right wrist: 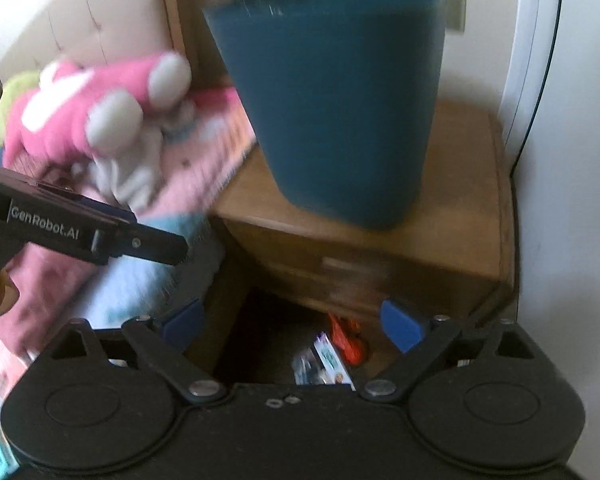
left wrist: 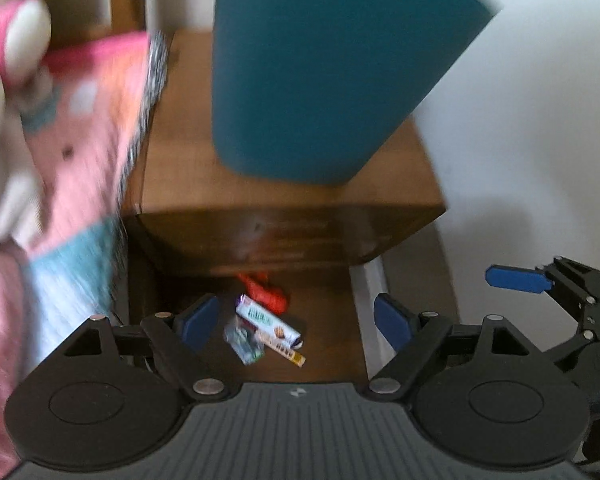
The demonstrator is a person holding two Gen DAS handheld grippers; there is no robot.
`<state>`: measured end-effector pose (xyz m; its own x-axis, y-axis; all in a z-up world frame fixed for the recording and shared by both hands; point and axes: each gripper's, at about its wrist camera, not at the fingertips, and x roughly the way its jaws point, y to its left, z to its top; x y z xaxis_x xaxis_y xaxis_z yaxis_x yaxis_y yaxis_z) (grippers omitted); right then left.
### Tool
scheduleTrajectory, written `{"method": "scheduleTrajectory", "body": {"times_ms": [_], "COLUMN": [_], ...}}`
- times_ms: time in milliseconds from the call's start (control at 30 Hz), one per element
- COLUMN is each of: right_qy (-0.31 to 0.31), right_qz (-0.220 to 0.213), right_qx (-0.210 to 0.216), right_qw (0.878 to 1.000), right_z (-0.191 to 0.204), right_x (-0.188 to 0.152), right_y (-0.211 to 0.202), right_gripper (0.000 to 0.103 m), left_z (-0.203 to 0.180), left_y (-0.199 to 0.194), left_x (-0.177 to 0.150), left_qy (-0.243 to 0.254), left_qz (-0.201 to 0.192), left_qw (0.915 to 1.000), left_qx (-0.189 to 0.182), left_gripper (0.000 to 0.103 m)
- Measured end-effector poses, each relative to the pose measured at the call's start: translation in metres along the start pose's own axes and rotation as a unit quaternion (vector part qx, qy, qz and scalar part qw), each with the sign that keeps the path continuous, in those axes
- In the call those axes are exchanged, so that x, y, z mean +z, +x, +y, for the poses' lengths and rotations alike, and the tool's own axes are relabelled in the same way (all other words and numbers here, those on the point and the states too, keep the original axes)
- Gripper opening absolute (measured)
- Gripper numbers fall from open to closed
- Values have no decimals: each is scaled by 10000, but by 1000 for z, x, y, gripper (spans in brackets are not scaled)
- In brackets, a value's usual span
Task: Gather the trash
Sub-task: 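Lower both open tools back down to the floor trash, then grasp the clear plastic bag with left tool while right tool grasps the white cookie packet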
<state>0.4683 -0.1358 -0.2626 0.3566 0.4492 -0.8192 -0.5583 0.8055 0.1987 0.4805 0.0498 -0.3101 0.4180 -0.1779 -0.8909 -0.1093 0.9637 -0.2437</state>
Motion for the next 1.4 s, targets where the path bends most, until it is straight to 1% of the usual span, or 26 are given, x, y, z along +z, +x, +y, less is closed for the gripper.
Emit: {"method": "scheduleTrajectory", "body": {"times_ms": [33, 133, 267, 333, 467, 600, 667, 700, 767, 833, 900, 1000, 1067, 1133, 1233, 1300, 1400], "right_qy": [-34, -225, -399, -490, -756, -982, -1040, -1045, -1049, -1053, -1051, -1105, -1126, -1171, -1219, -1288, -1295], "right_qz": [99, 393, 741, 892, 1161, 1406, 1527, 1603, 1757, 1865, 1926, 1961, 1968, 1994, 2021, 2018, 2029], "right_qx": [-4, 3, 57, 95, 111, 85, 105, 118, 102, 96, 104, 36, 4, -21, -2, 6, 21], "right_qw": [9999, 9990, 9964, 9948, 9903, 9852, 9827, 9815, 9788, 9768, 9756, 9743, 9740, 9729, 9717, 9709, 9706], "right_z": [-5, -20, -36, -43, -55, -67, -73, -75, -81, -85, -88, -91, -93, -94, -96, -96, -98], "right_x": [-7, -30, -61, -78, -108, -140, -154, -162, -178, -193, -205, -220, -227, -232, -238, -241, -246], "right_y": [14, 58, 123, 158, 227, 292, 321, 336, 365, 391, 414, 444, 461, 477, 493, 502, 513], "right_gripper": [96, 96, 93, 90, 90, 88, 84, 81, 79, 78, 76, 73, 69, 67, 63, 61, 52], "left_z": [3, 15, 33, 45, 70, 90, 99, 105, 116, 123, 131, 141, 144, 146, 154, 160, 166], "left_y": [13, 72, 150, 191, 270, 341, 371, 388, 417, 441, 466, 504, 523, 537, 553, 560, 564], "left_x": [-5, -22, -46, -62, -91, -116, -127, -132, -141, -149, -155, -170, -178, -186, -196, -202, -208], "left_qy": [-63, -376, -785, -1029, -1449, -1618, -1755, -1862, -2124, -2349, -2471, -2632, -2646, -2630, -2772, -2879, -3099], "left_qz": [45, 303, 656, 804, 1116, 1299, 1348, 1392, 1445, 1490, 1570, 1766, 1895, 1963, 2044, 2073, 2062], "left_qw": [10000, 9988, 9944, 9906, 9809, 9732, 9690, 9660, 9601, 9541, 9499, 9435, 9408, 9398, 9350, 9316, 9262], "left_qx": [17, 121, 255, 401, 659, 994, 1102, 1131, 1107, 1113, 1093, 963, 944, 948, 846, 787, 606], "left_gripper": [85, 86, 86, 86, 86, 86, 86, 86, 86, 86, 86, 86, 86, 86, 86, 83, 73]}}
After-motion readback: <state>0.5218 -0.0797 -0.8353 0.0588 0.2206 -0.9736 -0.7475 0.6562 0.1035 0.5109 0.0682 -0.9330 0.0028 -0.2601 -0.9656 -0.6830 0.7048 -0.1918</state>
